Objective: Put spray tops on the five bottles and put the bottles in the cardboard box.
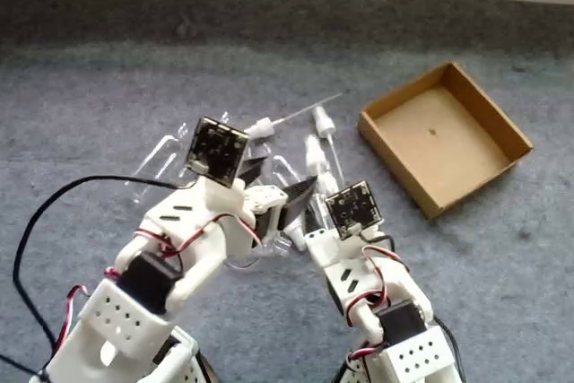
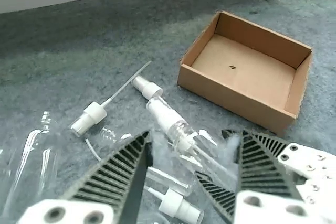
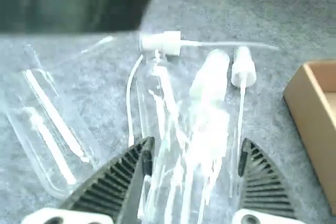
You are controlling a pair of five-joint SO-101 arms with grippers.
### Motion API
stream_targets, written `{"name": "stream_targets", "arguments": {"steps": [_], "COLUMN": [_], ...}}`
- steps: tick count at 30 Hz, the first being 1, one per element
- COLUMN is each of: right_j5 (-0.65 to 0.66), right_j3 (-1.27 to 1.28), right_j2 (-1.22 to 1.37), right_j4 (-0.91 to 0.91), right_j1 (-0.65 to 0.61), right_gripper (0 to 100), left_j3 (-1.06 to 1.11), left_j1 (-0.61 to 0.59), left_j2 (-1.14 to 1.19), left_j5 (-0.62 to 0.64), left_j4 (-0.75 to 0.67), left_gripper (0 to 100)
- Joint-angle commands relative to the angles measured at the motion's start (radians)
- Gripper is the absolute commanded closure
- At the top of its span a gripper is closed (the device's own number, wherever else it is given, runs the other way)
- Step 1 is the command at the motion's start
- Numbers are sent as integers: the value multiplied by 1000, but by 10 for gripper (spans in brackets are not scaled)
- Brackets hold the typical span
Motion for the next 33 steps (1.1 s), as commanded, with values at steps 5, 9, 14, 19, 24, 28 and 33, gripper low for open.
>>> {"name": "stream_targets", "arguments": {"steps": [5,9,14,19,24,28,33], "right_j5": [17,17,15,18,18,18,20], "right_j3": [-25,-25,-136,-254,-403,-532,-653], "right_j2": [-151,-159,-157,-96,105,328,573], "right_j4": [85,93,183,232,260,262,311], "right_j1": [19,25,139,156,223,249,283], "right_gripper": [774,774,774,774,774,775,775], "left_j3": [31,173,348,447,386,331,338], "left_j1": [-44,-64,-226,-334,-346,-348,-397], "left_j2": [-217,-338,-562,-670,-642,-642,-642], "left_j5": [-6,-8,-8,-2,-2,-5,-6], "left_j4": [146,144,146,178,348,457,503], "left_gripper": [779,779,779,779,777,776,779]}}
